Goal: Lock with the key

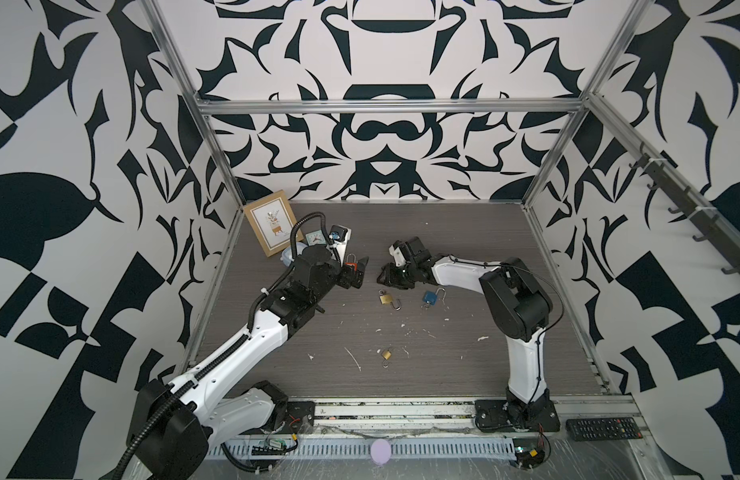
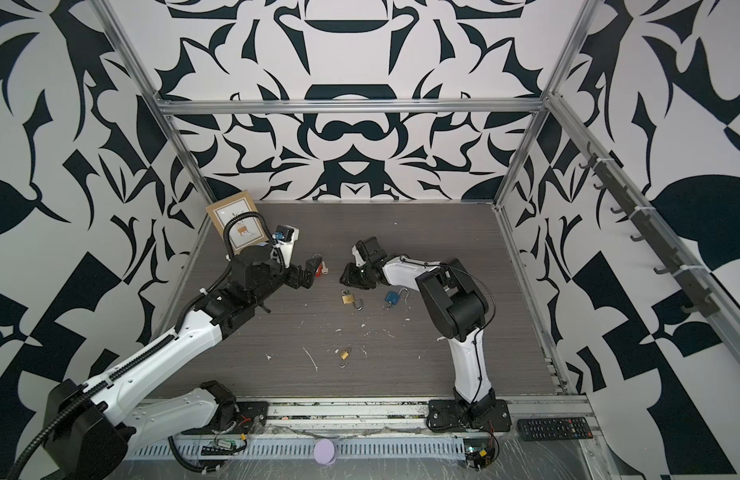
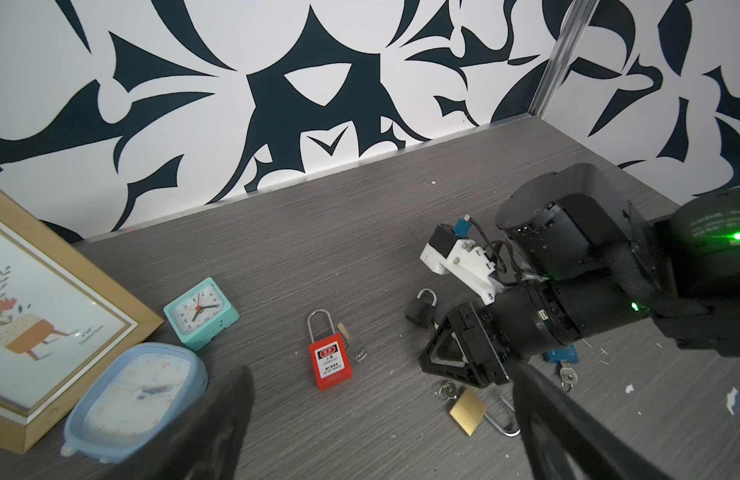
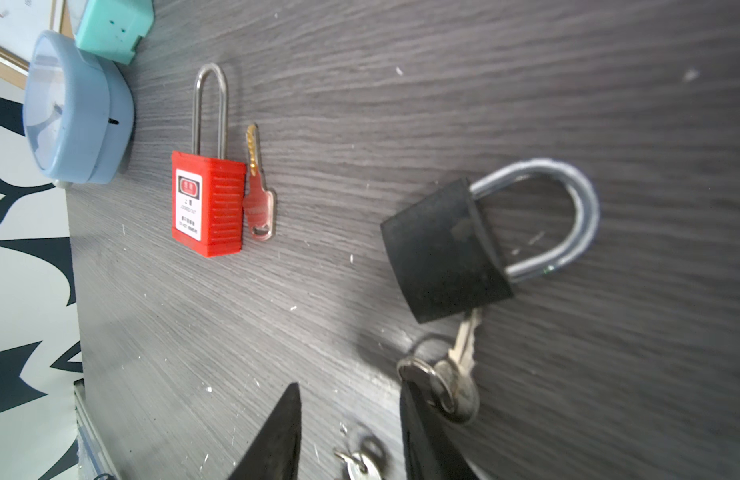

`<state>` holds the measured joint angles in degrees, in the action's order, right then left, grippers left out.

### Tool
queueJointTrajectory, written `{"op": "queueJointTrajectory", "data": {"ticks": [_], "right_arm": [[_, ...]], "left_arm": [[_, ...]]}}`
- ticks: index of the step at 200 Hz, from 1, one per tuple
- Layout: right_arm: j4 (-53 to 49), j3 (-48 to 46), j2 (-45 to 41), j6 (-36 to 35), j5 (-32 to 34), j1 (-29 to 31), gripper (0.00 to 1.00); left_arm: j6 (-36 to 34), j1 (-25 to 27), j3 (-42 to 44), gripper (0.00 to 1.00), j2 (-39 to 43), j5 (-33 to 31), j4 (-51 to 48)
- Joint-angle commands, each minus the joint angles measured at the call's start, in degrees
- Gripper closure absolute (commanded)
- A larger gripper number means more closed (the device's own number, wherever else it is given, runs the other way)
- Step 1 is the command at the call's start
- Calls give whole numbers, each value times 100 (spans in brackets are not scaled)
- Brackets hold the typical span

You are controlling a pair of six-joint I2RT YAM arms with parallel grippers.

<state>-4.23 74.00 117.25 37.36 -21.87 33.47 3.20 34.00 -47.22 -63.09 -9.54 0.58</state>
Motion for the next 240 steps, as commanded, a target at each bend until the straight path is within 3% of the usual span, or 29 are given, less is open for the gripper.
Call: {"op": "queueJointTrajectory", "data": {"ticks": [1, 178, 240], "right_arm": [[-12, 154, 59, -89, 150, -18, 58], [-24, 137, -261, -310, 236, -148, 55], [61, -12, -1029, -702, -418, -153, 38]], "left_arm": [[36, -33, -116, 0, -13, 45, -49], [125, -33, -128, 0, 191, -90, -252], [365, -33, -233, 1, 317, -312, -541]]}}
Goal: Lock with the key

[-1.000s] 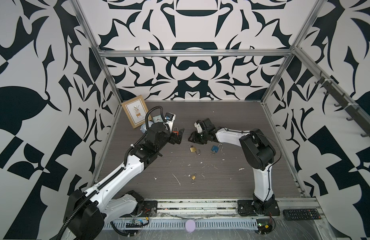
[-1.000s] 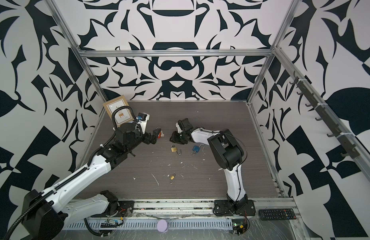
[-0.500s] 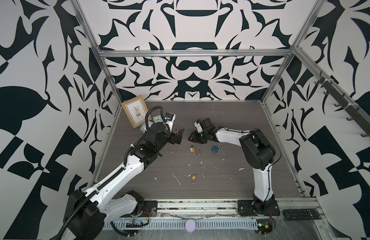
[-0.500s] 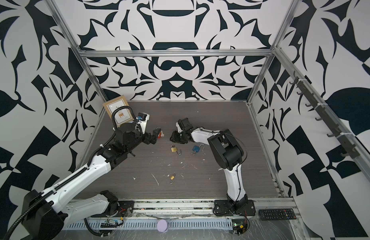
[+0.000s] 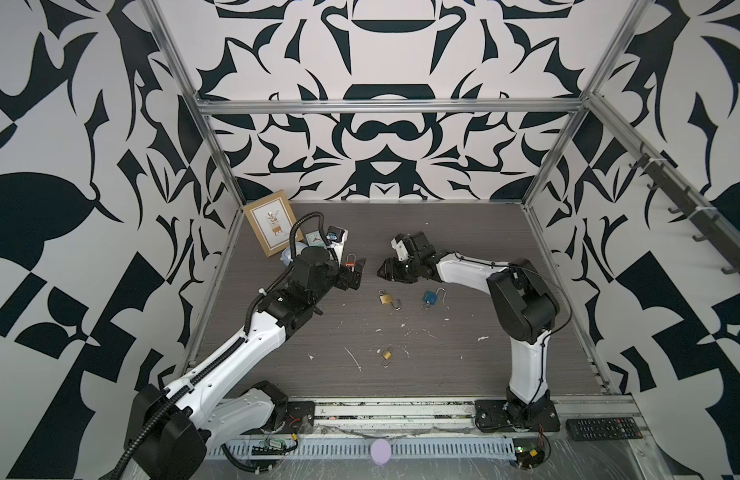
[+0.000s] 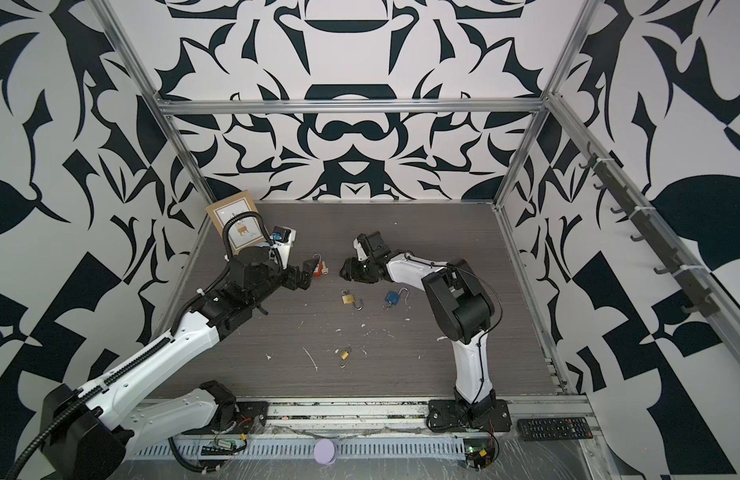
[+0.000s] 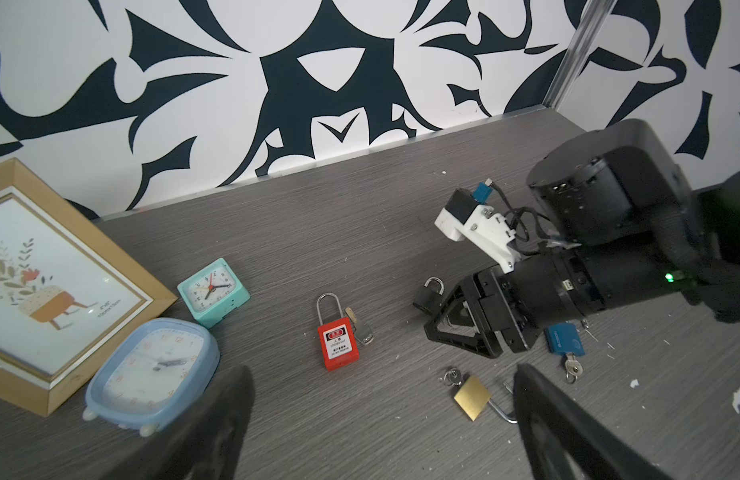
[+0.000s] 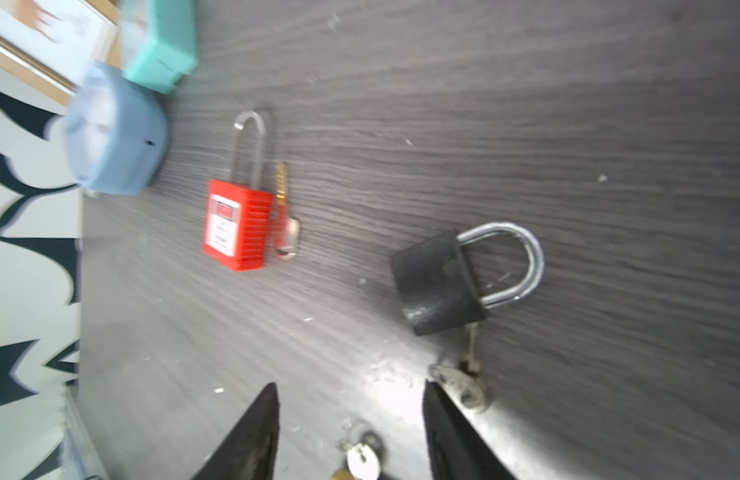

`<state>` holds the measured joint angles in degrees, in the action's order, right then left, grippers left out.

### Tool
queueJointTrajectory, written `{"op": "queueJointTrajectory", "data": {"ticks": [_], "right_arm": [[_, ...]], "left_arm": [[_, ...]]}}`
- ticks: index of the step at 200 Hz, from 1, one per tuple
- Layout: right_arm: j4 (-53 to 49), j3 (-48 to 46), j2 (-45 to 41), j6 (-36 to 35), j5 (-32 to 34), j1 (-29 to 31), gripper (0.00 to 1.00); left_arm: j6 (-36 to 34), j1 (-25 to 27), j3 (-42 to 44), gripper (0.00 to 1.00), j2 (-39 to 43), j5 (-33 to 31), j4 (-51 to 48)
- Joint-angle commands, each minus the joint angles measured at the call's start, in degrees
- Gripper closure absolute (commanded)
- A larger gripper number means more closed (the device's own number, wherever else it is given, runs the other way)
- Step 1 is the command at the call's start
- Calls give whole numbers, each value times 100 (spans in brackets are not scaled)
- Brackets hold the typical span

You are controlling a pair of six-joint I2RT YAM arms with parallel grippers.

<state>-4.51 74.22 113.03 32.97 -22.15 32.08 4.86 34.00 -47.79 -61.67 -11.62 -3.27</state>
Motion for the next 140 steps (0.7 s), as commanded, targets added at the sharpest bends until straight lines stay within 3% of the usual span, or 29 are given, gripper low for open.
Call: {"op": "queueJointTrajectory", "data": {"ticks": [1, 63, 101, 140], "right_arm": [[90, -41, -625, -273, -401, -11, 38], [-295, -788, -1932, -925, -78, -9, 34], [-327, -1731, -2872, -1294, 317, -4, 23], [-194, -2683, -3527, -1215, 774, -1, 20]], "left_arm": [[208, -33, -177, 0, 178, -100, -161], [996, -31, -295, 3, 332, 364, -550], [2093, -26, -354, 8, 51, 735, -953], [3348, 2, -163, 13, -384, 748, -1288]]}}
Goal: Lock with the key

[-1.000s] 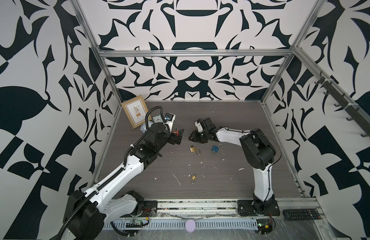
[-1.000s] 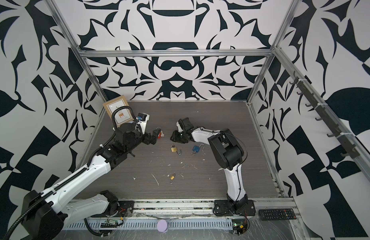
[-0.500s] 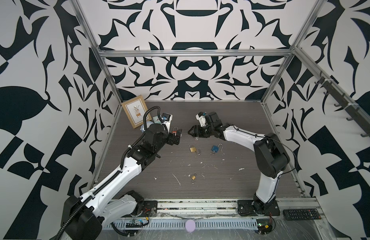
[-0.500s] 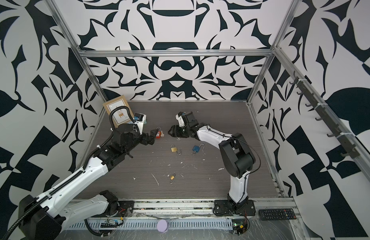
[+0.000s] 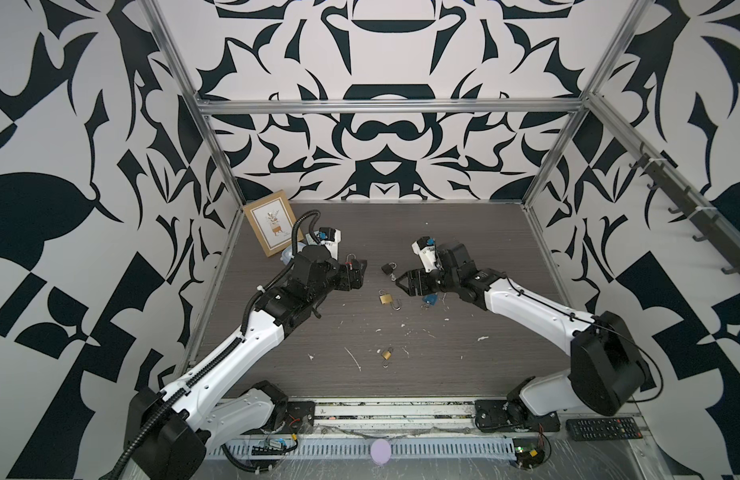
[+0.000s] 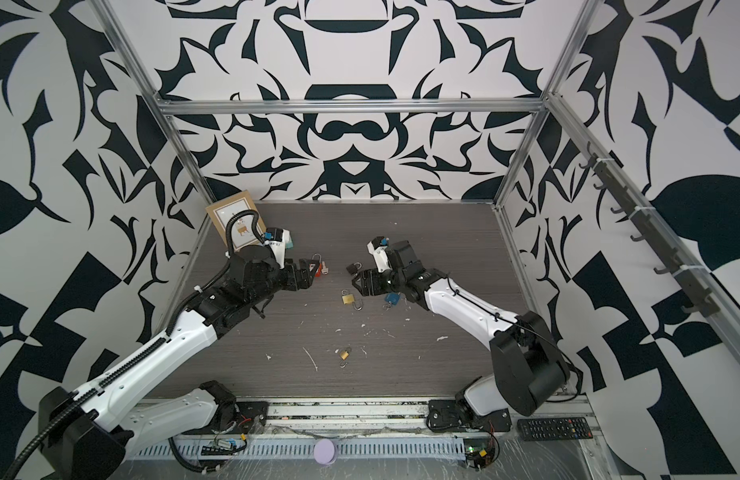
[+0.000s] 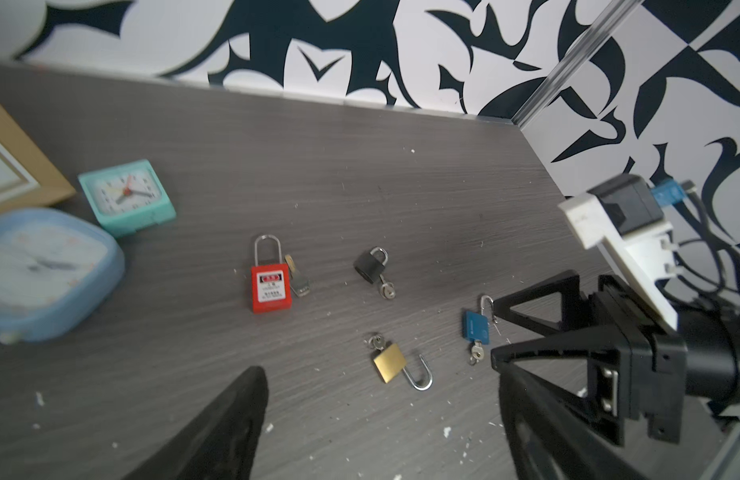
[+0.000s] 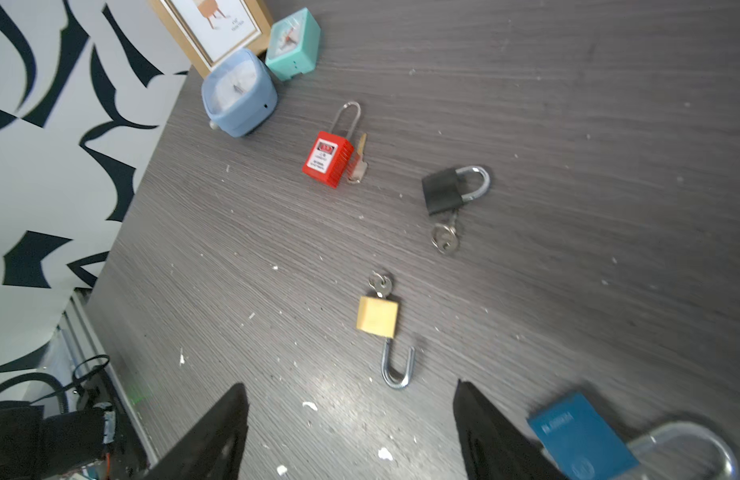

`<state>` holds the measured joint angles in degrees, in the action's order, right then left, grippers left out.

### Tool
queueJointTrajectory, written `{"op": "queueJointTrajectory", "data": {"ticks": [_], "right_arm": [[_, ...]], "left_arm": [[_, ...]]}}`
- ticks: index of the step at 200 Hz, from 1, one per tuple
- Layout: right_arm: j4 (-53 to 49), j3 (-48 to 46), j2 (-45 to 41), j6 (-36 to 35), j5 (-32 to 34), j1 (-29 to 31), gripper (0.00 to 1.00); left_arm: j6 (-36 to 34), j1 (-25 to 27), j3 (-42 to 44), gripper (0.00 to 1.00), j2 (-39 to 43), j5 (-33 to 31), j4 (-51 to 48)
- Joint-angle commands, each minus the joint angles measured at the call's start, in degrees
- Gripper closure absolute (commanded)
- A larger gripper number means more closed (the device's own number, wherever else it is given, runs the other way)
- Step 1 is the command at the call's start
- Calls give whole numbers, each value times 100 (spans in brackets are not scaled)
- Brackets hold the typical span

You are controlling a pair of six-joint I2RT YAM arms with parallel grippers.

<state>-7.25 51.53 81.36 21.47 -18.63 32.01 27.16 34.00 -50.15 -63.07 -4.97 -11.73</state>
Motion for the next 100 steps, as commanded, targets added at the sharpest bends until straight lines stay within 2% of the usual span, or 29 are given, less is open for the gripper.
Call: {"op": "queueJointTrajectory", "data": {"ticks": [1, 43, 75, 80, 100], "right_arm": [[90, -433, -368, -47, 431, 7, 20], [926, -1369, -534, 347, 374, 20, 19], [1315, -1822, -722, 246, 487, 92, 19], [1381, -1920, -777, 248, 532, 102, 19], [1659, -2271, -1026, 245, 738, 126, 19]], "left_arm": [[1161, 2, 74, 13, -256, 75, -457], [2206, 335, 84, 14, -870, -330, -761], [2473, 637, -364, 14, -1668, -609, -1107], [2489, 664, -459, 18, -1811, -606, -1160], [2514, 795, -945, 20, -2391, -711, -1480]]}}
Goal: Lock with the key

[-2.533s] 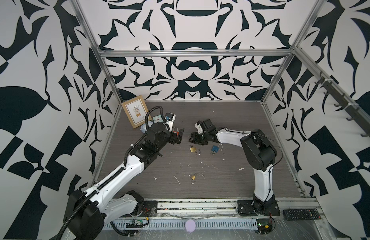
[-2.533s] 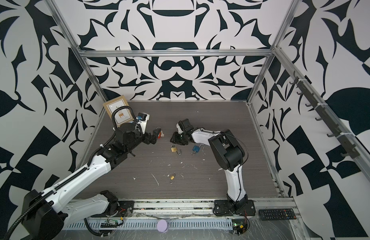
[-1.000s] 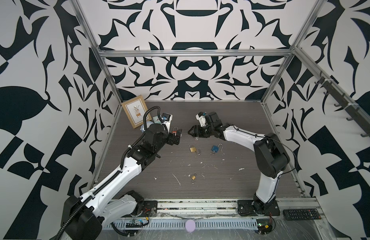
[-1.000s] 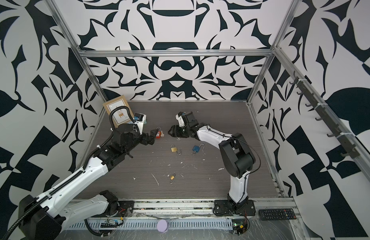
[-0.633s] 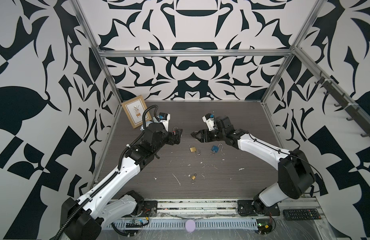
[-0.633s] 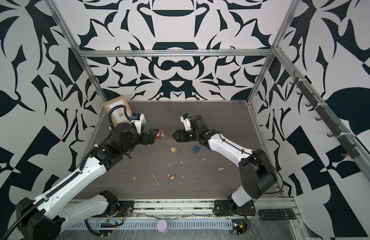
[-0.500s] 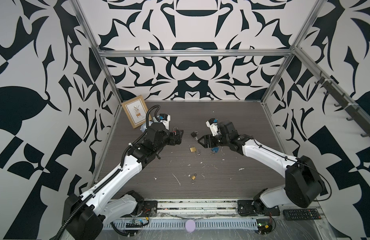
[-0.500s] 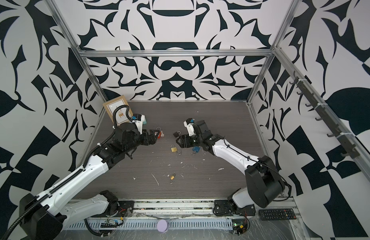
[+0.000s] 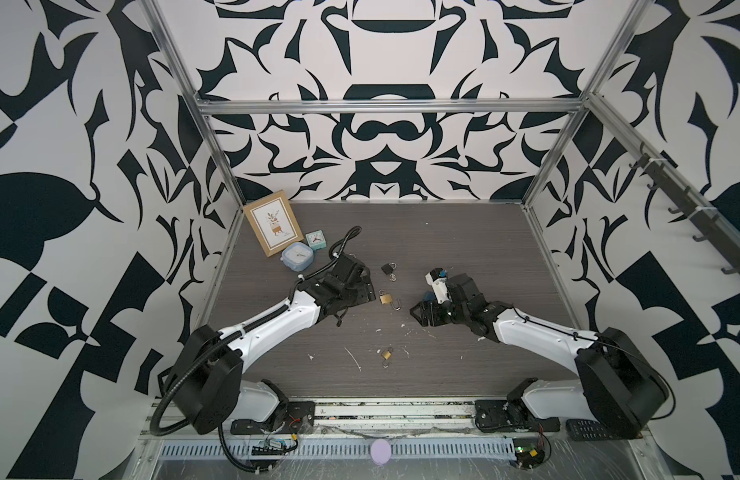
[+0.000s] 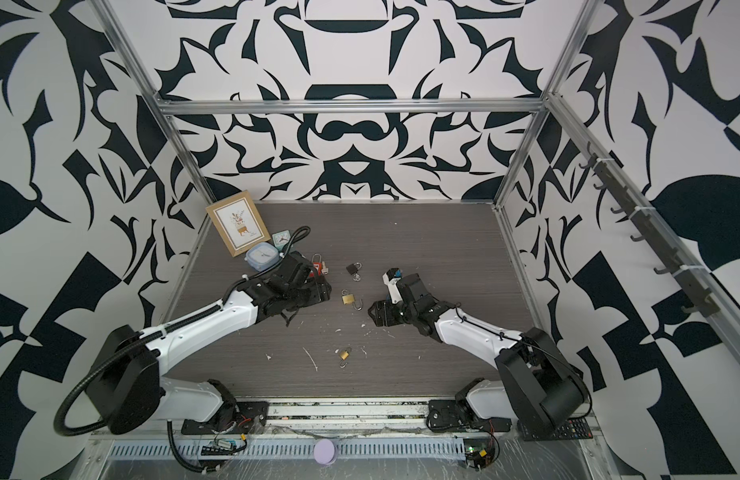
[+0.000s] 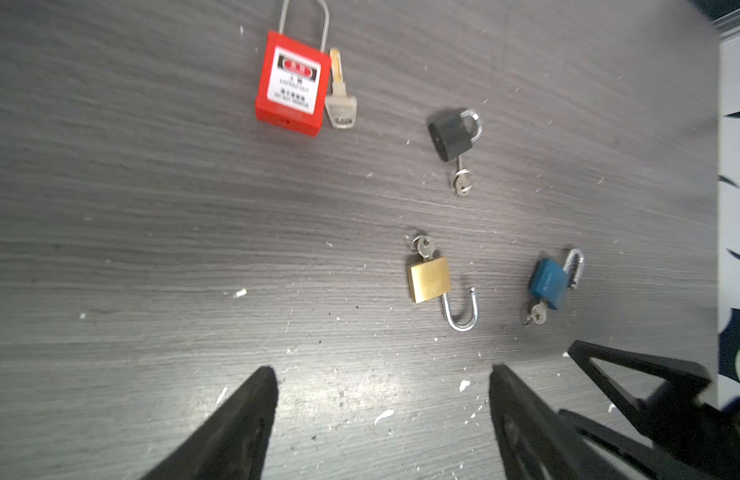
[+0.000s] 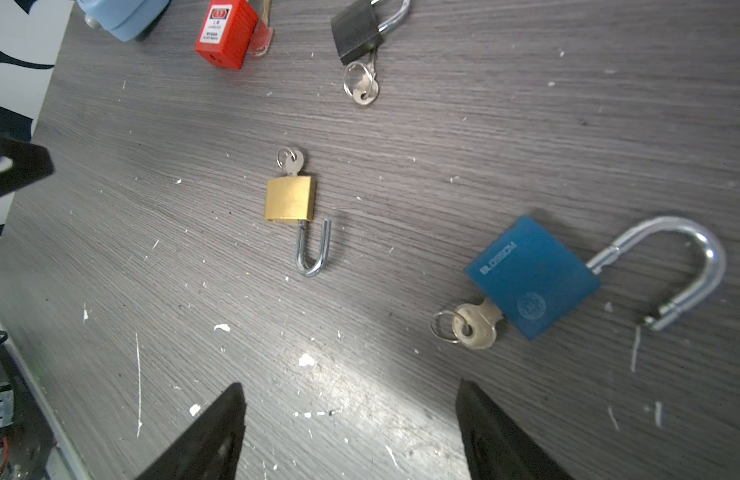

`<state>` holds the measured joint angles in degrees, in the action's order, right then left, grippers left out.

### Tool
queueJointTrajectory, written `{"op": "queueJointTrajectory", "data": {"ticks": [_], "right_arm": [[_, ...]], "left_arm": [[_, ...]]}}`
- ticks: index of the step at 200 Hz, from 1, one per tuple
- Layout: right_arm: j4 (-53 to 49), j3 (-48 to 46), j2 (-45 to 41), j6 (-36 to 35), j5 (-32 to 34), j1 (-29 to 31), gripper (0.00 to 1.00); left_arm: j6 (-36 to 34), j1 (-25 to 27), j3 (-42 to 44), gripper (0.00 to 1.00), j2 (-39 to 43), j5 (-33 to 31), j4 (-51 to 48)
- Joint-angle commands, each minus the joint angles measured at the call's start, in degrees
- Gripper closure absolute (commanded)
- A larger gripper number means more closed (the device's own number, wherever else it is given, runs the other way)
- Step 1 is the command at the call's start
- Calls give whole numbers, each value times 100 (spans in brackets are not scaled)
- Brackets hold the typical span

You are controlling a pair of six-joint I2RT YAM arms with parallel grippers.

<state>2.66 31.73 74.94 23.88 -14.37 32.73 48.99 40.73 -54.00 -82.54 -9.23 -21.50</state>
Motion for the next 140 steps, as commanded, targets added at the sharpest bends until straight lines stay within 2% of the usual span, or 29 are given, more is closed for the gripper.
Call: {"op": "queueJointTrajectory", "data": {"ticks": [1, 34, 70, 100, 129, 140], "right_arm": [[698, -312, -401, 8, 316, 56, 19], [1062, -782, -869, -106, 535, 101, 18], [824, -847, -1177, -235, 811, 110, 18], [582, -734, -1280, -88, 970, 102, 18], [469, -579, -1178, 50, 933, 102, 17], [456, -504, -1103, 80, 874, 102, 17]], "left_arm": [[330, 129, -599, 20, -481, -296, -526], [221, 233, -1634, 22, -1535, -232, -1268], [-853, 286, -2563, 24, -2466, 352, -1667], [-2711, 319, -3001, 22, -2899, 1036, -1721], [-4684, 339, -3604, 16, -3089, 481, -2372], [-5234, 315, -3791, 7, -3142, 77, -2518]]}}
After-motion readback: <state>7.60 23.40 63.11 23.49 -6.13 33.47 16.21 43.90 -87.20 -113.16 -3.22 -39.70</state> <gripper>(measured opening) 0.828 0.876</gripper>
